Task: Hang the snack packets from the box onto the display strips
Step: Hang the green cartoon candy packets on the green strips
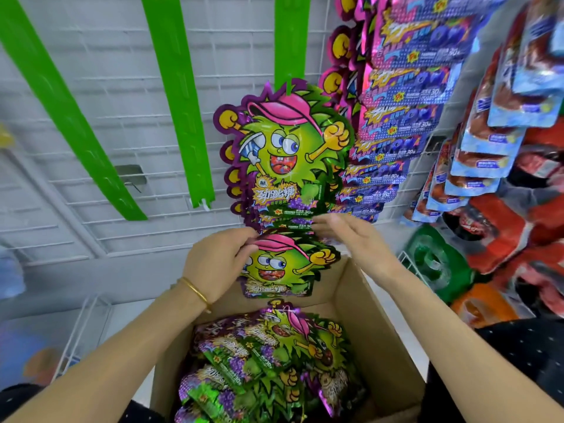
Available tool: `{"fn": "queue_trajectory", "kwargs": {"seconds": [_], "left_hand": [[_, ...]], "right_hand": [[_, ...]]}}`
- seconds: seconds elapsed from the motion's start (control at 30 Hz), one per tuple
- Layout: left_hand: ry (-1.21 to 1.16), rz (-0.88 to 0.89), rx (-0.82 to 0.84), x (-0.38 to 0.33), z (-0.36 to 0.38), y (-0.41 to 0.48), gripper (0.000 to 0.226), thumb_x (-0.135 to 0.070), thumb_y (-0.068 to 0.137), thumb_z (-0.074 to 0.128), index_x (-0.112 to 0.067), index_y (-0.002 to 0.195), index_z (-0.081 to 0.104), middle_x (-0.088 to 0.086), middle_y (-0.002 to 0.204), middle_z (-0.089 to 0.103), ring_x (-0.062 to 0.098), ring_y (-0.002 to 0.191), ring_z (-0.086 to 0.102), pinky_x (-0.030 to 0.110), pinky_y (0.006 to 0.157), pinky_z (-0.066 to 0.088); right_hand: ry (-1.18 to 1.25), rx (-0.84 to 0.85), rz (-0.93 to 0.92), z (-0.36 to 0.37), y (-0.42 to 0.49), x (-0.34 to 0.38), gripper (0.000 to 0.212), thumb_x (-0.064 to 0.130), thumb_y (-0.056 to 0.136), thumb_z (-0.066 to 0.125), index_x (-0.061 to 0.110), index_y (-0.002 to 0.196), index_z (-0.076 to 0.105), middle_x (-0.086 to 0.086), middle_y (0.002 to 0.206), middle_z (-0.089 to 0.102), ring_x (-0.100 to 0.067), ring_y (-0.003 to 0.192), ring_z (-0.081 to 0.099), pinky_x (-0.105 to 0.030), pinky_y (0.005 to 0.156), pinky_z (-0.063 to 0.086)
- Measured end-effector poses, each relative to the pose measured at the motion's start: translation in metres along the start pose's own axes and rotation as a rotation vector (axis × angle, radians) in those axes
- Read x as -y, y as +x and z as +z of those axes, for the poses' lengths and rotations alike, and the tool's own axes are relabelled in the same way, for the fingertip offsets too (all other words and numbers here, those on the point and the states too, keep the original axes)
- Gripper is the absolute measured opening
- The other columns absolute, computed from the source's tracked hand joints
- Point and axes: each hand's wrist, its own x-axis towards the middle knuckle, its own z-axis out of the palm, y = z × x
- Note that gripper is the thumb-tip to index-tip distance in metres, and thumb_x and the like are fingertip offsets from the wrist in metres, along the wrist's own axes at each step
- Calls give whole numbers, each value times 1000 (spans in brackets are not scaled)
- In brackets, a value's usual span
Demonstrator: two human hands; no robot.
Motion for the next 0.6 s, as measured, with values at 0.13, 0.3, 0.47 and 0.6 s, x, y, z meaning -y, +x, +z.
{"fn": "queue_trajectory", "kwargs": {"seconds": [0.13, 0.3, 0.47, 0.6], "left_hand": [[38, -9, 48, -15, -15, 21, 25, -32, 91, 51, -19, 112, 59, 0, 99, 68, 23, 93, 61, 27, 60, 32], [-420, -60, 142, -30, -59, 82, 19, -27, 83, 63, -18, 99, 59, -5, 95, 62, 8, 84, 59, 16, 75, 45], [-536, -130, -255, -52, -98, 172, 42, -20, 87, 61, -2, 123, 48, 3, 105, 51, 11, 90, 51, 13, 80, 45], [-653, -191, -261, -62, -110, 217, 36, -22, 87, 60, 0, 115, 53, 9, 94, 56, 19, 88, 55, 36, 85, 49]], "right_hand": [[-280, 34, -257, 10, 14, 32, 17, 21, 86, 63, 13, 100, 69, 10, 86, 67, -5, 79, 63, -27, 72, 51], [-272, -70, -325, -13, 39, 59, 16, 19, 86, 65, 4, 91, 67, -8, 78, 65, -22, 73, 60, -38, 68, 49], [-299, -153, -412, -34, 64, 102, 14, 18, 85, 65, 7, 94, 68, 8, 69, 59, 0, 60, 50, -21, 59, 42], [-456, -265, -458, -41, 90, 139, 21, 27, 85, 64, 16, 69, 55, 5, 56, 45, -17, 58, 44, -35, 57, 36]]}}
